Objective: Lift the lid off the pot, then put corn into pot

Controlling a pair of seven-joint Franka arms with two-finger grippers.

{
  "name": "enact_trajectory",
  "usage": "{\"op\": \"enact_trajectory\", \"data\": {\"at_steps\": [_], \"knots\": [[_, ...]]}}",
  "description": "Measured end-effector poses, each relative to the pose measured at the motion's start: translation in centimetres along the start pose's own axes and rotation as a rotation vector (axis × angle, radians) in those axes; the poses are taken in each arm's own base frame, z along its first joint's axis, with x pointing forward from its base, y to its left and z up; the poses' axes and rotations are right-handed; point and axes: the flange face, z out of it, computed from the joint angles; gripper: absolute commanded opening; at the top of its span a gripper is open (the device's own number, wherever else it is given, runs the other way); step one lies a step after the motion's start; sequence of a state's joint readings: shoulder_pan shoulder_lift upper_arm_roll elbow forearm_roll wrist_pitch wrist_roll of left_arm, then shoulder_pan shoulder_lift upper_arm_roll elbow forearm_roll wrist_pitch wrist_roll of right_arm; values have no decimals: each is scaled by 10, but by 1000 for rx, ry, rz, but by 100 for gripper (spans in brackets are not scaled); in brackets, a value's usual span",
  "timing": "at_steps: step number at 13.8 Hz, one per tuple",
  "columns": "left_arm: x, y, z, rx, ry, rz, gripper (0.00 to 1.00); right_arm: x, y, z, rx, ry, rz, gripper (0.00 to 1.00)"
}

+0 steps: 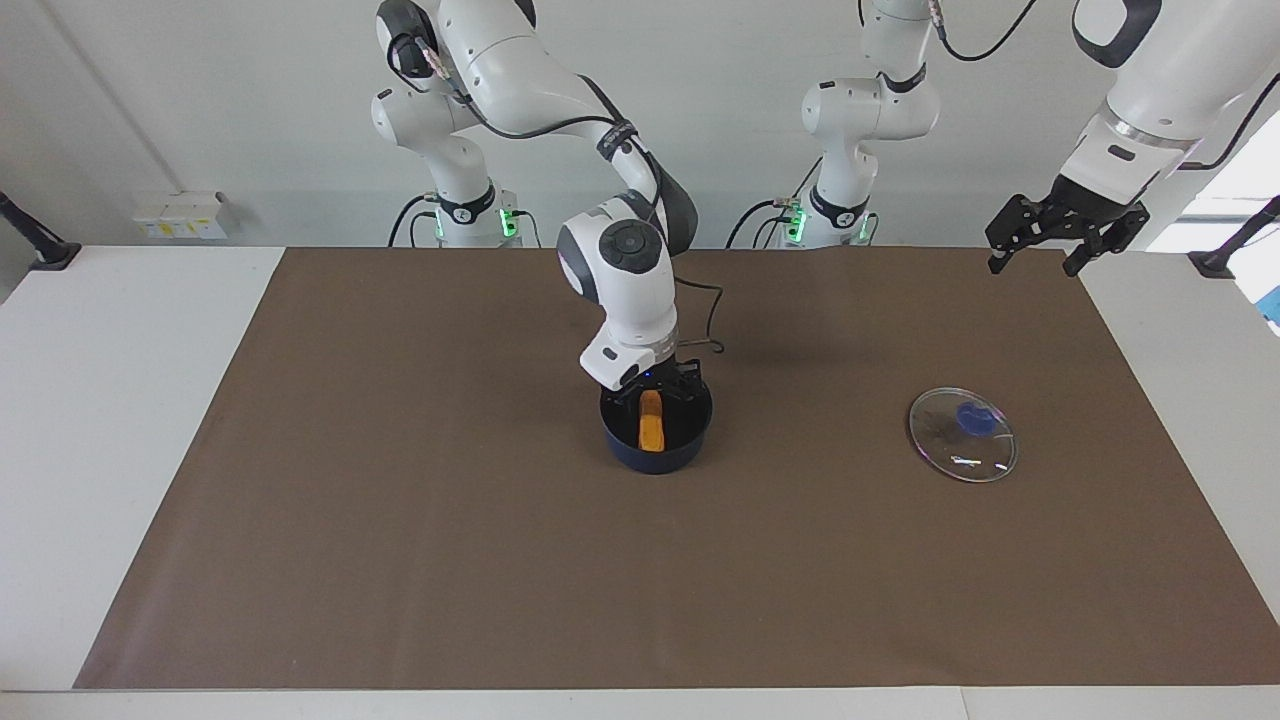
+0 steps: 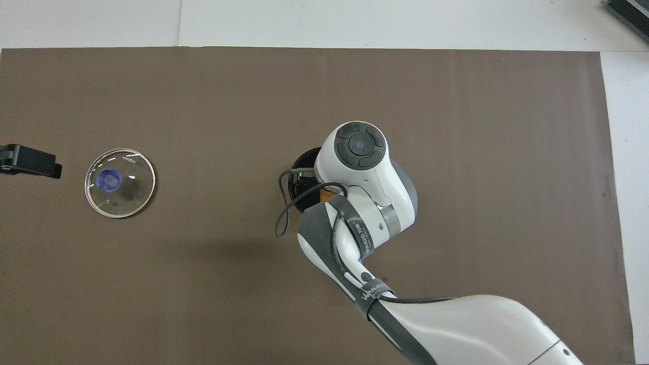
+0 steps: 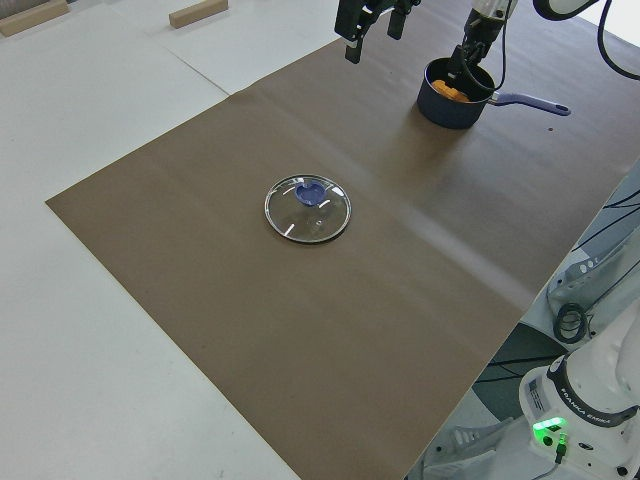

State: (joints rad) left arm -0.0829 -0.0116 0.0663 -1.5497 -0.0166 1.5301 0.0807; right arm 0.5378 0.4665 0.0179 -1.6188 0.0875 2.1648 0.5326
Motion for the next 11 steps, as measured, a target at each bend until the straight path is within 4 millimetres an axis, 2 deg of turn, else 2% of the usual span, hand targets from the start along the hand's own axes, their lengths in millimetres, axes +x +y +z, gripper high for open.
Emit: {"op": "enact_trajectory", "data": {"at_steps": [2,4,7,9,11], "knots": [[0,0,0,0,0,-1,100,4,6,-18,9,21,10,100],[0,0,0,0,0,-1,100,11,24,-45,5,34,38,100],[0,0,0,0,0,-1,100,30,80,-98,-4,55,101,100],[0,0,0,0,0,-1,100,34,122,-131,-39,47,105,100],[0,0,0,0,0,-1,100,35,157,-155,-72,37,94,100]]}}
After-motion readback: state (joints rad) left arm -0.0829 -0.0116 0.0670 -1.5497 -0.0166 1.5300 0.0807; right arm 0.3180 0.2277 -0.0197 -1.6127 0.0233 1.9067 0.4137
